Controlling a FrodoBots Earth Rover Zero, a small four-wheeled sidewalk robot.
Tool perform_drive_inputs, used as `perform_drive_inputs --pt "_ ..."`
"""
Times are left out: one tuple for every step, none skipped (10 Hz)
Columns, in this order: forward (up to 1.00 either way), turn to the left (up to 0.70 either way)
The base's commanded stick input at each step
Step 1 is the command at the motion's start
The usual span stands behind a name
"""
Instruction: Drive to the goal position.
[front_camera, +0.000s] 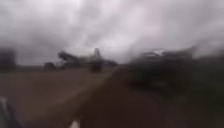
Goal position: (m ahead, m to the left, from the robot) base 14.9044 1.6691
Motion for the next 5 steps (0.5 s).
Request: perform_drive_inputs --pt "0.7 0.0" --pt "0.7 0.0" --pt "0.7 0.0" --pt "0.7 0.0" --pt "0.17 0.0"
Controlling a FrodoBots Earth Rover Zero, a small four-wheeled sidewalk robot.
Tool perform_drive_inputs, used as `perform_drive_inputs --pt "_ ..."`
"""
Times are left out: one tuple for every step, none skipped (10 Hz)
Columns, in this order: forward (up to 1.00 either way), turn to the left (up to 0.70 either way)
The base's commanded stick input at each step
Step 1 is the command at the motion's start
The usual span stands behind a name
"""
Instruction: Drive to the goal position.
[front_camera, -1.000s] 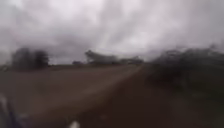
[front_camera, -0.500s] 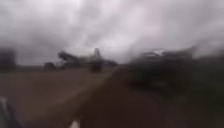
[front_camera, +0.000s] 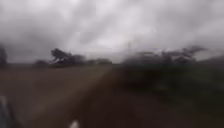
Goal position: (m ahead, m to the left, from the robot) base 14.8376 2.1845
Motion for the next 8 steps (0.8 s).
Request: perform_drive_inputs --pt "0.0 0.0" --pt "0.0 0.0" --pt "0.0 0.0" --pt "0.0 0.0" --pt "0.0 0.0" --pt "0.0 0.0" --pt "0.0 0.0" --pt "0.0 0.0"
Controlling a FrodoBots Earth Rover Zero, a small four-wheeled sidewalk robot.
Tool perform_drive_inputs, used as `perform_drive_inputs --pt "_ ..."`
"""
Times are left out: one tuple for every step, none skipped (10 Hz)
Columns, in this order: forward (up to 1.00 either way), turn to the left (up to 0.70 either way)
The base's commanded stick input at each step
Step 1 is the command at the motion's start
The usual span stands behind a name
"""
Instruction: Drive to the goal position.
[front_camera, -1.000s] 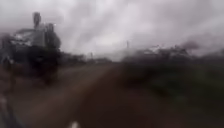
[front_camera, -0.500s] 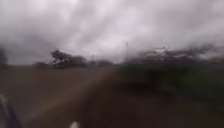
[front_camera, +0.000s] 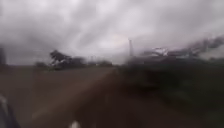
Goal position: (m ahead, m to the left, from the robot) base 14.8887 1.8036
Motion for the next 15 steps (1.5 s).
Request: perform_drive_inputs --pt "0.0 0.0" --pt "-0.7 0.0" --pt "-0.7 0.0" --pt "-0.7 0.0" --pt "-0.35 0.0" --pt "0.0 0.0" --pt "0.0 0.0" --pt "0.0 0.0" --pt "0.0 0.0" --pt "0.0 0.0" --pt "0.0 0.0" --pt "0.0 0.0" --pt "0.0 0.0" --pt "0.0 0.0" --pt "0.33 0.0"
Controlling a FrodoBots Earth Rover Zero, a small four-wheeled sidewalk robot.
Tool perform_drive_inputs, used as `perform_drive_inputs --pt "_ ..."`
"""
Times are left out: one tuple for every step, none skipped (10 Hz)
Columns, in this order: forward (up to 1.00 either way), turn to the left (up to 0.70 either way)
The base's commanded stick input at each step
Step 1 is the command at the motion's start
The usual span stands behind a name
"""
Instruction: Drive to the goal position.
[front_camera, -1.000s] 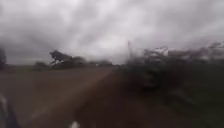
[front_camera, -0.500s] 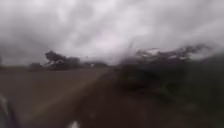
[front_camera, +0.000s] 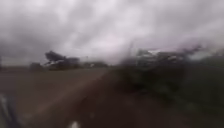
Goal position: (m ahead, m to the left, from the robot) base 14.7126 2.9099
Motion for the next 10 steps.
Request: perform_drive_inputs --pt "0.7 0.0" --pt "0.7 0.0" --pt "0.7 0.0" --pt "0.7 0.0" --pt "0.7 0.0" --pt "0.7 0.0" --pt "0.7 0.0" --pt "0.7 0.0" --pt "0.7 0.0" --pt "0.7 0.0"
